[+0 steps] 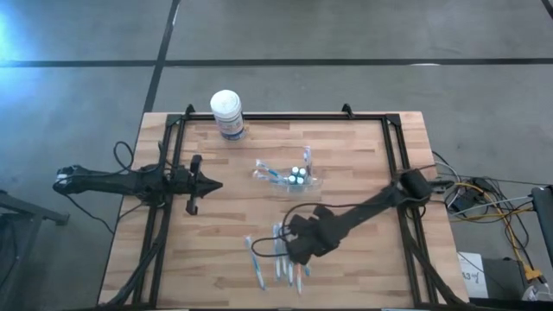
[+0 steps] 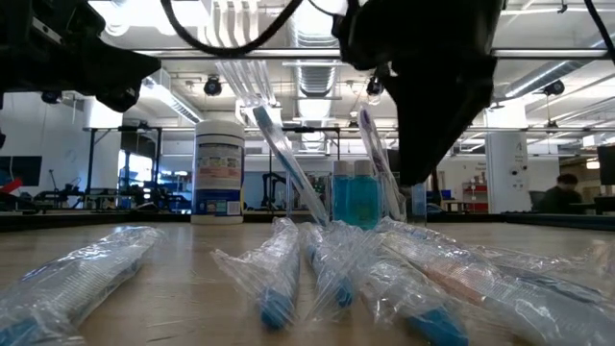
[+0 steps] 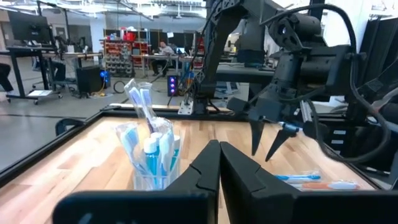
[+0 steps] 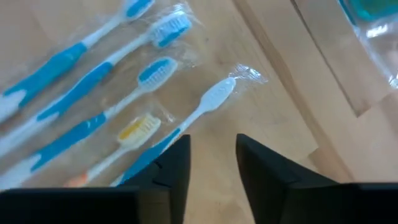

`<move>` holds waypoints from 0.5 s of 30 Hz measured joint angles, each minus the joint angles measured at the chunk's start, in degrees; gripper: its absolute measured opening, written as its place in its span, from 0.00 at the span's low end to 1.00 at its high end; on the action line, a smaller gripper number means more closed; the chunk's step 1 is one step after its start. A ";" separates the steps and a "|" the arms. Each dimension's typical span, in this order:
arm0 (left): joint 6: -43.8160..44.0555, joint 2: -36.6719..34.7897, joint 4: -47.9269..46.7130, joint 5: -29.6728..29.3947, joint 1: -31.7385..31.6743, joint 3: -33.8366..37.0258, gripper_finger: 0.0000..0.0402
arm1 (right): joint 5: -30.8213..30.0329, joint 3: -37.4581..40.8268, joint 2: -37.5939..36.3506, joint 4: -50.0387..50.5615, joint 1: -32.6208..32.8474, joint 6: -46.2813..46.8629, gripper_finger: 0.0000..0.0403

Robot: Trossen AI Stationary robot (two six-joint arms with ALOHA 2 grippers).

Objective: Pick & Place toothbrushing station
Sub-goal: Put the blue toothbrush into the transparent organizer

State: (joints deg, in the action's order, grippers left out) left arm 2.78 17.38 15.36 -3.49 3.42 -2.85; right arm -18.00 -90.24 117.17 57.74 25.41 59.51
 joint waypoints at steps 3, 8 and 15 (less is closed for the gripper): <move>0.38 -0.03 0.01 0.04 0.00 0.18 0.04 | 1.16 -0.03 0.72 -0.03 -1.24 3.86 0.38; 1.44 -0.02 0.04 0.09 0.00 0.25 0.02 | 2.71 0.38 0.62 -0.89 -2.17 7.78 0.46; 1.76 -0.03 0.04 0.09 0.00 0.26 0.03 | 3.31 0.40 1.02 -4.47 -2.26 10.31 0.48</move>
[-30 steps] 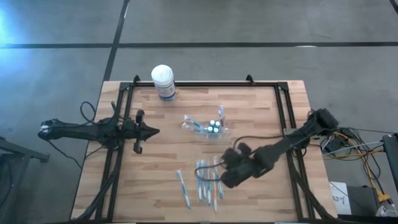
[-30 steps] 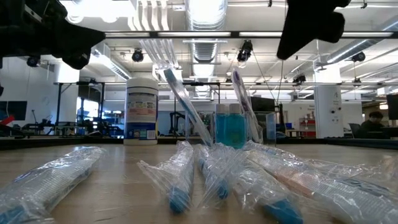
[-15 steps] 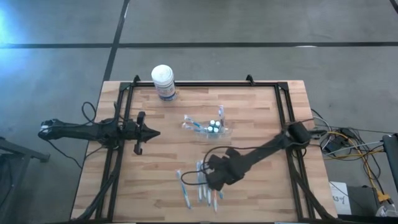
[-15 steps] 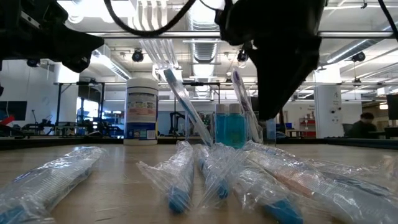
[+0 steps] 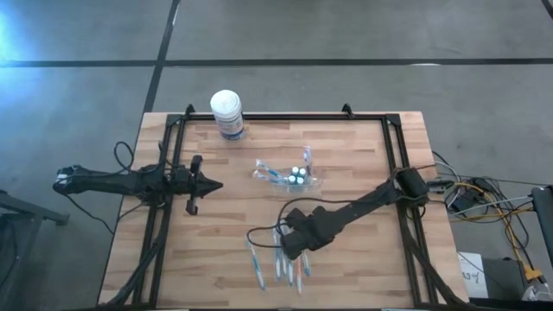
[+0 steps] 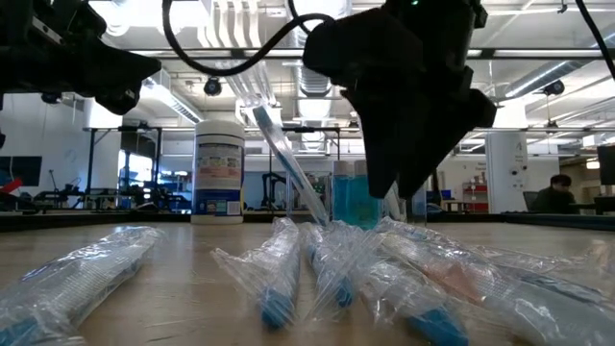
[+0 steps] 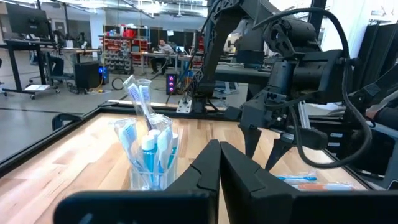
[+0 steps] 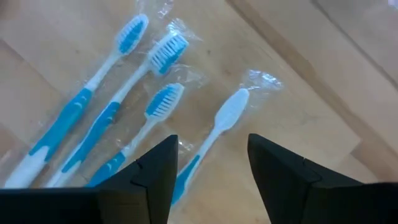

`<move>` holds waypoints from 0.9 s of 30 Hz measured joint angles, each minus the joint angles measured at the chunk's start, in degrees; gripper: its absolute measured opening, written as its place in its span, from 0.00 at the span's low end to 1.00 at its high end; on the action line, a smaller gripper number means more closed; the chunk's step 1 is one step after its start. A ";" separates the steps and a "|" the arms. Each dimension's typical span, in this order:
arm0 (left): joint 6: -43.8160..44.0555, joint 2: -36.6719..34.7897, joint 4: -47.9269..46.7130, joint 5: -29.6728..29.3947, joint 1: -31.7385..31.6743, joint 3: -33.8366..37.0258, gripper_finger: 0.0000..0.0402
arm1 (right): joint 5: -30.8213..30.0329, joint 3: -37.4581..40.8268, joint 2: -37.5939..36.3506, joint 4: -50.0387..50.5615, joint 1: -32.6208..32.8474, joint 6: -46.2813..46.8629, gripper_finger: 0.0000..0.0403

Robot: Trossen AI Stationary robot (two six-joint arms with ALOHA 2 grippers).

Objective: Pick & Place toothbrushing station
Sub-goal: Put the blue toothbrush into the transparent organizer

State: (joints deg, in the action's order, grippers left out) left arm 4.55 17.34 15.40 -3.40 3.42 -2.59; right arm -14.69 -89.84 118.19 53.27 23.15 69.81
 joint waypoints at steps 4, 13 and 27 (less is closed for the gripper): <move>0.14 0.00 0.00 -0.02 0.00 0.00 0.05 | -0.03 0.22 0.97 -0.35 -0.11 1.93 0.48; 1.10 0.00 -0.02 -0.02 0.00 0.02 0.03 | 1.73 2.35 1.89 -2.29 -0.03 3.53 0.48; 1.69 -0.02 0.02 -0.02 0.00 0.02 0.03 | 3.85 6.95 1.68 -3.56 0.71 -8.52 0.40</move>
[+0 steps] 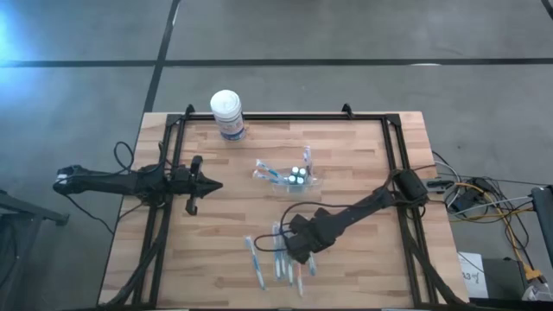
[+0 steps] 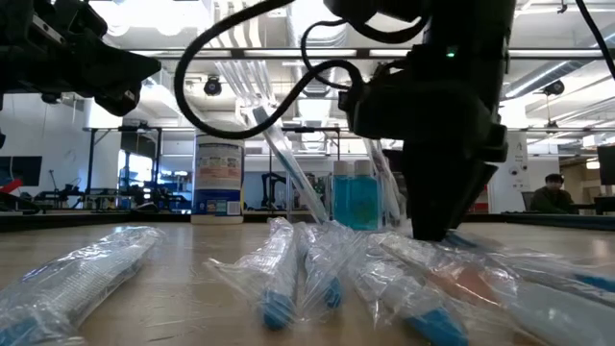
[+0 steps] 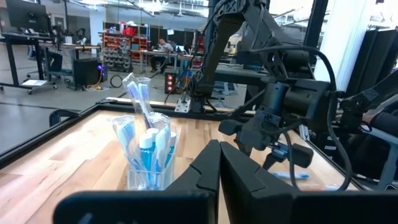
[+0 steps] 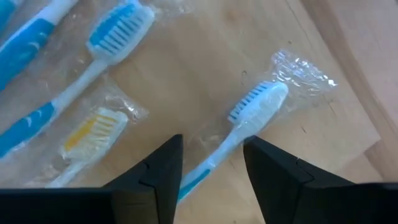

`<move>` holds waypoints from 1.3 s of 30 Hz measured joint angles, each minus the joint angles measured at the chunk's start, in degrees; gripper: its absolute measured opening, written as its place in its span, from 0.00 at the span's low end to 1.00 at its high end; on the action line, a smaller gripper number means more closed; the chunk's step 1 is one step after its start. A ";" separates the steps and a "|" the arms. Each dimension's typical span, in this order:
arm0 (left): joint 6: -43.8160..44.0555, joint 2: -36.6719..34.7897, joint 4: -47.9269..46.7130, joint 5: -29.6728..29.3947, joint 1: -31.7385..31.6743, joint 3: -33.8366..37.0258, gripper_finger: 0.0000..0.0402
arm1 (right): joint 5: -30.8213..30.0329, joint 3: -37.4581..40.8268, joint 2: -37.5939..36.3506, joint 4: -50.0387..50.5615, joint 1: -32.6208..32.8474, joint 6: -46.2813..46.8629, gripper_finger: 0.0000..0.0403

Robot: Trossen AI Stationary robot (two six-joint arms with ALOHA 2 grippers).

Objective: Pick & Place toothbrushing station
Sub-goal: Put the blue toothbrush into the transparent organizer

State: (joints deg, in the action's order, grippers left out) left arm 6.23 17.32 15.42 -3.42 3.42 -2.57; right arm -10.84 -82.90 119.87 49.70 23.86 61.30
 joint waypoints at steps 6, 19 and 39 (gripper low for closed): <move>0.62 0.00 0.55 0.00 0.00 0.04 0.02 | -0.06 1.00 -0.10 -0.35 0.54 -3.16 0.33; 1.54 0.00 3.44 -0.02 0.00 0.04 0.03 | 0.66 -0.20 -0.28 0.06 1.04 -8.09 0.05; 1.79 0.04 4.13 -0.03 -0.02 0.04 0.03 | -45.13 0.19 -27.10 -1.60 4.83 -19.68 0.04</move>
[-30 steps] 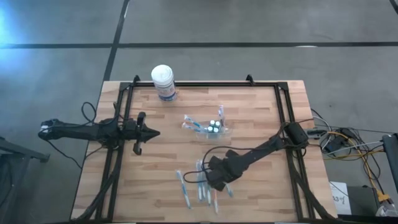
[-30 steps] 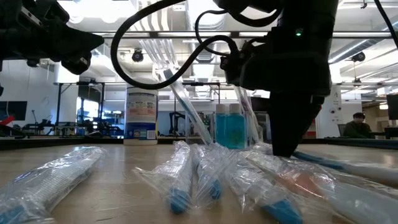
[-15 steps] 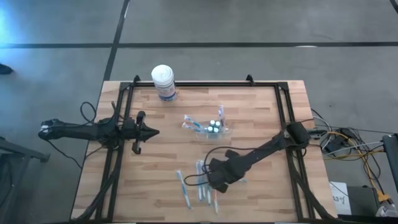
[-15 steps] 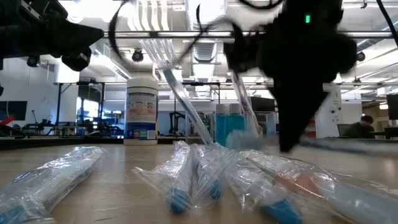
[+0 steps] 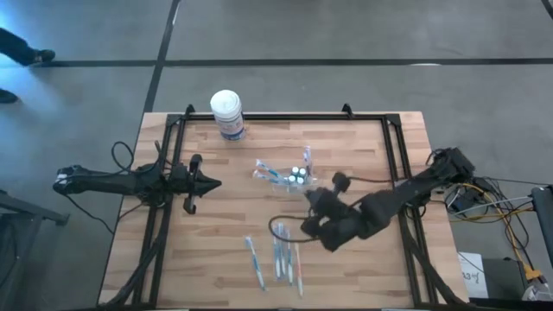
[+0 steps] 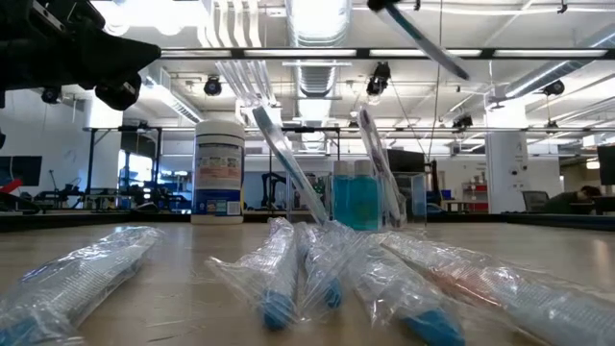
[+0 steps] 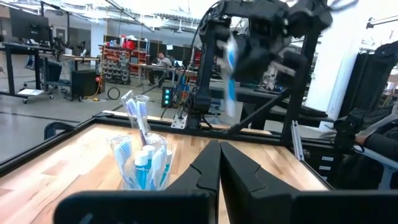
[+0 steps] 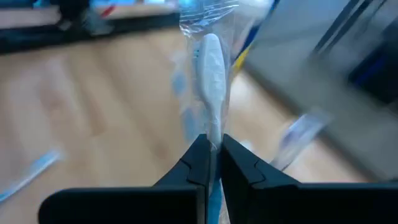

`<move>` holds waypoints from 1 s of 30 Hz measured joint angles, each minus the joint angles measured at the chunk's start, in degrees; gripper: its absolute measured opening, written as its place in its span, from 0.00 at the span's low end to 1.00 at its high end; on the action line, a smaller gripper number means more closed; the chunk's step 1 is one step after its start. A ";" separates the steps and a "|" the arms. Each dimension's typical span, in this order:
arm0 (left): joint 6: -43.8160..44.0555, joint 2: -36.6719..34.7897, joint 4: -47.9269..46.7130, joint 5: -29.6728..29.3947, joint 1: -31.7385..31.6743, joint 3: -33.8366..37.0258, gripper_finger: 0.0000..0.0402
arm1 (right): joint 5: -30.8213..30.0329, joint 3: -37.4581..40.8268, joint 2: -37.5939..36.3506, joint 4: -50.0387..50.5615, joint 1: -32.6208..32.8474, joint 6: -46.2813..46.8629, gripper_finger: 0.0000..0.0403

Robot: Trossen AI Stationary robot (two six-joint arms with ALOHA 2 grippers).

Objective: Pick & Place toothbrushing station
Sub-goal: Put the blue toothbrush into the transparent organizer

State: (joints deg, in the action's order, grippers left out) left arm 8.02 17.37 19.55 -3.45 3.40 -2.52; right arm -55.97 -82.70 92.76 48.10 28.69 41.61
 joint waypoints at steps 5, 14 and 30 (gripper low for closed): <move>0.06 0.04 -0.19 -0.01 0.00 0.00 0.03 | -1.96 6.82 -4.45 -17.83 0.05 -19.66 0.03; 1.36 0.11 0.12 -0.12 0.00 0.00 0.03 | 10.30 30.87 -13.94 -61.86 -6.06 -42.82 0.03; 1.67 0.13 0.15 -1.52 0.00 0.00 0.03 | 10.56 63.01 -12.46 -114.37 -18.12 -41.80 0.03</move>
State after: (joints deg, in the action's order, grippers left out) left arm 9.69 17.50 19.70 -4.97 3.40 -2.52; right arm -45.41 -19.69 80.30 -66.27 10.57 -0.19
